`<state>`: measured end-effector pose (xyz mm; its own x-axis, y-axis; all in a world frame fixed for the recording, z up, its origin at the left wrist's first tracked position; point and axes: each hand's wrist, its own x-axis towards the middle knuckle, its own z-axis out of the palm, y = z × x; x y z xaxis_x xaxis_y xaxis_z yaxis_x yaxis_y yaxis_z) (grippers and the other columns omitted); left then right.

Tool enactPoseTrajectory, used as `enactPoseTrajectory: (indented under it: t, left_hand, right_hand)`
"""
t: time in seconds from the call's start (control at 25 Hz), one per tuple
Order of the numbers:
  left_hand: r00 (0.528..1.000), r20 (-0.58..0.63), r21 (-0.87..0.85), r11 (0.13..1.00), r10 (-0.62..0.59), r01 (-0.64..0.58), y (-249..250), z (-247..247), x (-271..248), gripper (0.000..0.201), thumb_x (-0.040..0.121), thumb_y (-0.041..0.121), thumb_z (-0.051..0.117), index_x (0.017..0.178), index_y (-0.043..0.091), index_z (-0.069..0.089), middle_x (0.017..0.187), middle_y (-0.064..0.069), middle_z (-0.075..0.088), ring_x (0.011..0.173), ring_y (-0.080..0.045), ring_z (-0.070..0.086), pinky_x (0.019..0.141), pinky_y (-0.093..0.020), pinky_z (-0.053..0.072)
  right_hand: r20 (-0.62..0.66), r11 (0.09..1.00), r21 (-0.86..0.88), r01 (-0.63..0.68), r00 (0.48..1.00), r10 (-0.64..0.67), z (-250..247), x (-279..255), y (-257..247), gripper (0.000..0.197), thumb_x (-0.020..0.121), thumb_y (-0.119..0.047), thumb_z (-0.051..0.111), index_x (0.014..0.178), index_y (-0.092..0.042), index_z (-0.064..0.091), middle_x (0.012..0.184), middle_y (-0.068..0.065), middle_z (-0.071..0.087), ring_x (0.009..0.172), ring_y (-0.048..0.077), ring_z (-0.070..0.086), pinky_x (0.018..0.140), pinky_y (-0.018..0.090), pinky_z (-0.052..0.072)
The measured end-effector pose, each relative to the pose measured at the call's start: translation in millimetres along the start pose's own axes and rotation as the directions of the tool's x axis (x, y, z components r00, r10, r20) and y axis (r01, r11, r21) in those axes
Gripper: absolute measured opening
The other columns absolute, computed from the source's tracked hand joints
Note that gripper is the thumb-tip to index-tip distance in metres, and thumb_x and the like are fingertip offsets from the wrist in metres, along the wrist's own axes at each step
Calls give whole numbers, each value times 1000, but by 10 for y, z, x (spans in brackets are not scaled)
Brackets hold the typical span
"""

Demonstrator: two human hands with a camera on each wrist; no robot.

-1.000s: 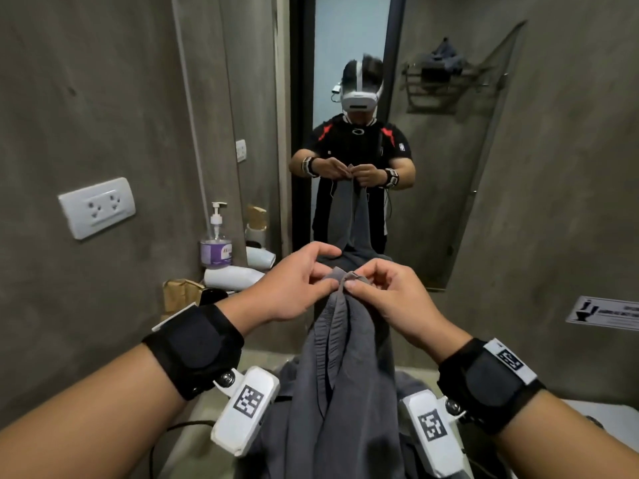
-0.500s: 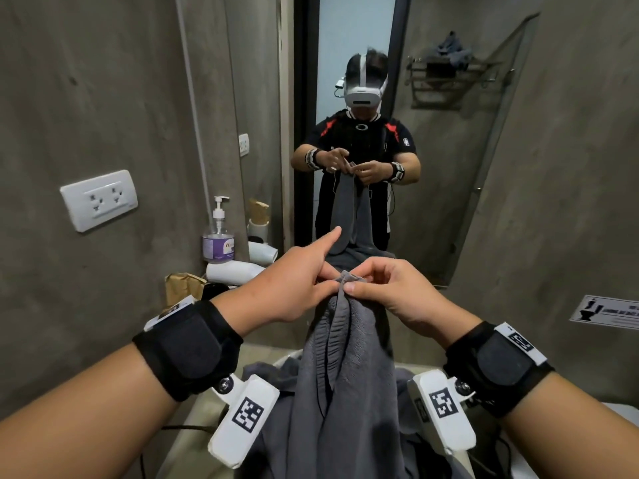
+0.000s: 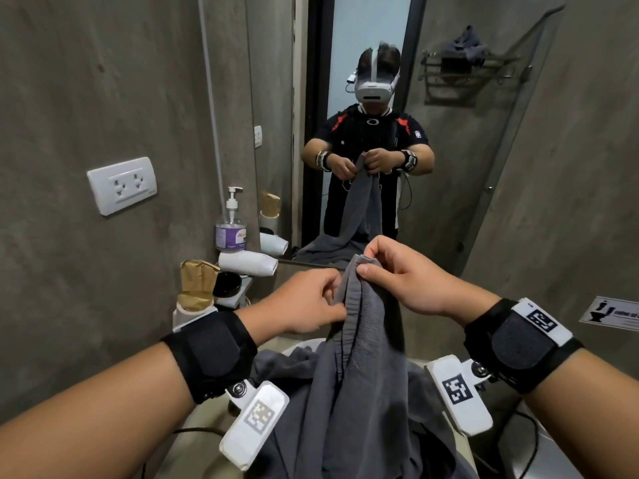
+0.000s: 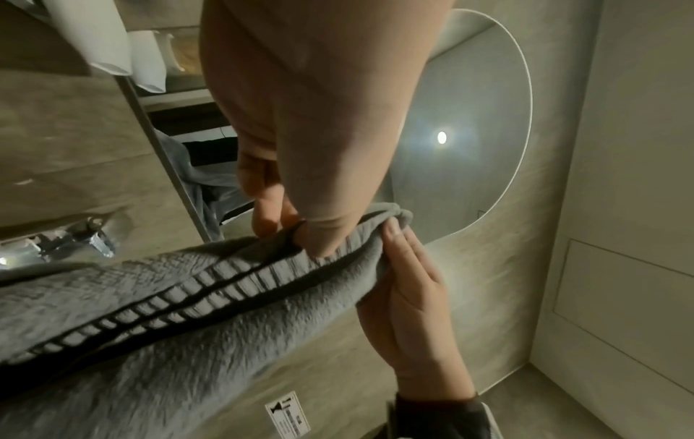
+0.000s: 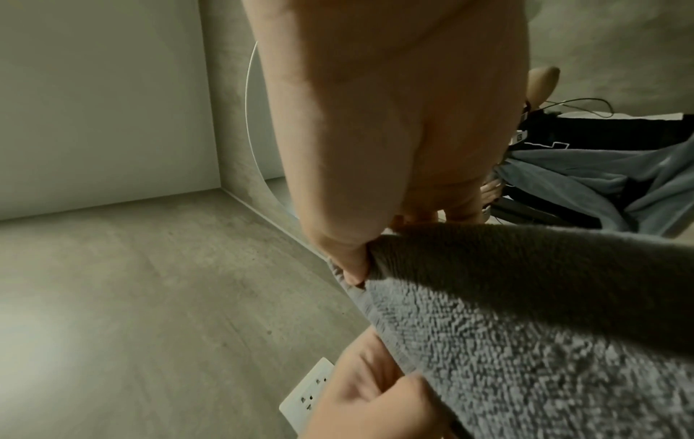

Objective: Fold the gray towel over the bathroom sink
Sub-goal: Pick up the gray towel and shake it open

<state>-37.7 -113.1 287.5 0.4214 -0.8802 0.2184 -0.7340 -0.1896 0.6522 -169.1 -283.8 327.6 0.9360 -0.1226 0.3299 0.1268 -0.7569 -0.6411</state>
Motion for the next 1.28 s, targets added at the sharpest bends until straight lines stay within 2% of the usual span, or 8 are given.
enactPoseTrajectory:
  t: [0.12, 0.24, 0.4, 0.56, 0.8, 1.08, 1.16, 1.28]
  left_hand:
    - [989, -133, 195, 980, 61, -34, 6, -248, 88, 25, 75, 17, 70, 77, 30, 49, 71, 10, 58, 61, -2, 50, 57, -21, 36]
    - [984, -122, 351, 933, 128, -78, 95, -359, 158, 18, 78, 20, 63, 76, 29, 48, 77, 7, 51, 72, -15, 52, 61, -30, 38]
    - [1000, -14, 111, 994, 23, -22, 84, -238, 88, 11, 82, 17, 63, 87, 19, 54, 86, 0, 62, 81, -20, 60, 74, -37, 50]
    - [989, -94, 108, 989, 113, -103, 88, -362, 60, 23, 82, 17, 61, 79, 32, 44, 77, 12, 54, 67, -1, 49, 60, -24, 36]
    - [980, -92, 453, 884, 176, -116, 17, -691, 205, 19, 81, 11, 53, 83, 28, 44, 89, 3, 43, 84, -21, 49, 71, -34, 39]
    - [999, 30, -60, 997, -41, 43, -243, -184, 4, 22, 83, 20, 67, 83, 25, 45, 76, 8, 57, 70, -12, 51, 69, -32, 44]
    - [998, -26, -31, 998, -64, 63, -308, 25, -75, 26, 82, 33, 75, 80, 26, 50, 73, 11, 62, 63, -6, 53, 65, -27, 46]
    - [998, 2, 46, 997, -59, 59, -473, 273, -140, 13, 85, 34, 73, 84, 24, 64, 76, 14, 72, 64, 9, 60, 67, -21, 48]
  right_hand:
    - [-27, 991, -122, 51, 998, -55, -30, -15, -22, 17, 89, -54, 54, 90, -37, 49, 77, -22, 56, 68, 0, 48, 66, 25, 40]
    - [-92, 988, -120, 100, 989, -111, -50, 63, -102, 11, 95, -38, 59, 90, -36, 49, 80, -18, 56, 72, 1, 51, 68, 25, 42]
    - [-142, 982, -152, 114, 981, -135, -125, 131, -195, 12, 96, -30, 61, 92, -29, 50, 82, -13, 56, 74, 1, 51, 71, 31, 46]
    - [-162, 982, -170, 84, 980, -112, -290, 140, -239, 13, 96, -33, 60, 92, -27, 50, 84, -8, 57, 76, 11, 52, 76, 48, 48]
    - [-111, 963, -226, 150, 978, -178, -373, 194, -364, 18, 90, -53, 52, 92, -36, 47, 82, -22, 57, 71, 1, 49, 69, 28, 44]
    - [-179, 976, -207, 60, 979, -98, -333, 178, -221, 14, 98, -26, 58, 91, -29, 46, 81, -11, 52, 68, -1, 45, 65, 24, 41]
    - [-225, 984, -172, 48, 971, -86, -374, 209, -247, 15, 99, -26, 57, 90, -31, 45, 80, -11, 51, 65, -3, 44, 62, 18, 38]
    - [-269, 992, -117, 51, 960, -81, -501, 265, -304, 14, 100, -26, 56, 91, -32, 46, 82, -9, 51, 71, 3, 44, 67, 28, 40]
